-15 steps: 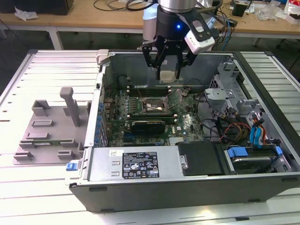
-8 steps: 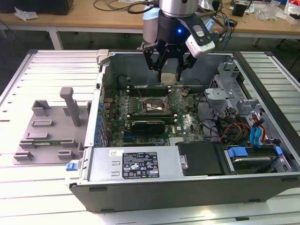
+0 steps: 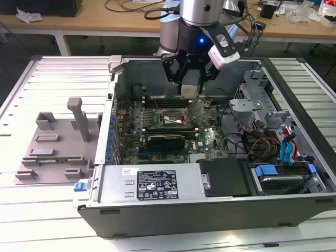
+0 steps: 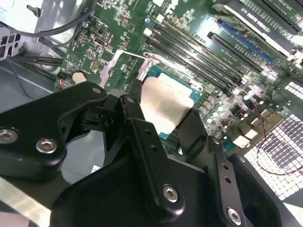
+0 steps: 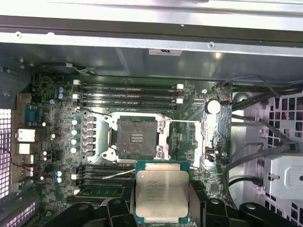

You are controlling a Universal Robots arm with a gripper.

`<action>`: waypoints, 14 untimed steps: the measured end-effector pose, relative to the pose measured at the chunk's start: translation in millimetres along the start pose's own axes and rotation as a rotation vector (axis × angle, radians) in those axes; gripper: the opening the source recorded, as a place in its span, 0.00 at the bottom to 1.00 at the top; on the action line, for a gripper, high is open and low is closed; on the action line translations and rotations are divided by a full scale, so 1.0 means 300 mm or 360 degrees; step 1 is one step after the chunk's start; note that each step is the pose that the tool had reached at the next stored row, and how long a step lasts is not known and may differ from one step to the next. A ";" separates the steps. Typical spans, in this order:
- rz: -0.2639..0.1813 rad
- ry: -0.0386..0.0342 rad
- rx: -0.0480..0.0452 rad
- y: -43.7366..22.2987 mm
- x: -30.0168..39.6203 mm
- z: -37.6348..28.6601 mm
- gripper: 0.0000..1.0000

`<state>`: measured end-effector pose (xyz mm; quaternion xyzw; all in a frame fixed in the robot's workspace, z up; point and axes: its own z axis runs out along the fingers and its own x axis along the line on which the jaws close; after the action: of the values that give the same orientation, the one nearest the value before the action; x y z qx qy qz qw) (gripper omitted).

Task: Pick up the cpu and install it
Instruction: 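Pick up the cpu and move it towards the insertion slot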

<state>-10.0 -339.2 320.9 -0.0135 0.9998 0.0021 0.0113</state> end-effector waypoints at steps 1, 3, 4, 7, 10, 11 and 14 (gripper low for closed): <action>0.0000 0.0000 0.0000 0.010 0.000 0.009 0.55; 0.0000 0.0000 0.0000 0.020 0.001 0.018 0.55; 0.0000 0.0000 0.0000 0.033 0.010 0.033 0.55; 0.0000 0.0000 0.0000 0.045 0.018 0.056 0.55; 0.0000 0.0000 0.0000 0.045 0.018 0.057 0.55; 0.0000 0.0000 0.0000 0.045 0.018 0.057 0.55; 0.0000 0.0000 0.0000 0.045 0.018 0.057 0.55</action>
<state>-15.3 -325.9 303.6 -0.0135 0.9998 0.0021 0.0113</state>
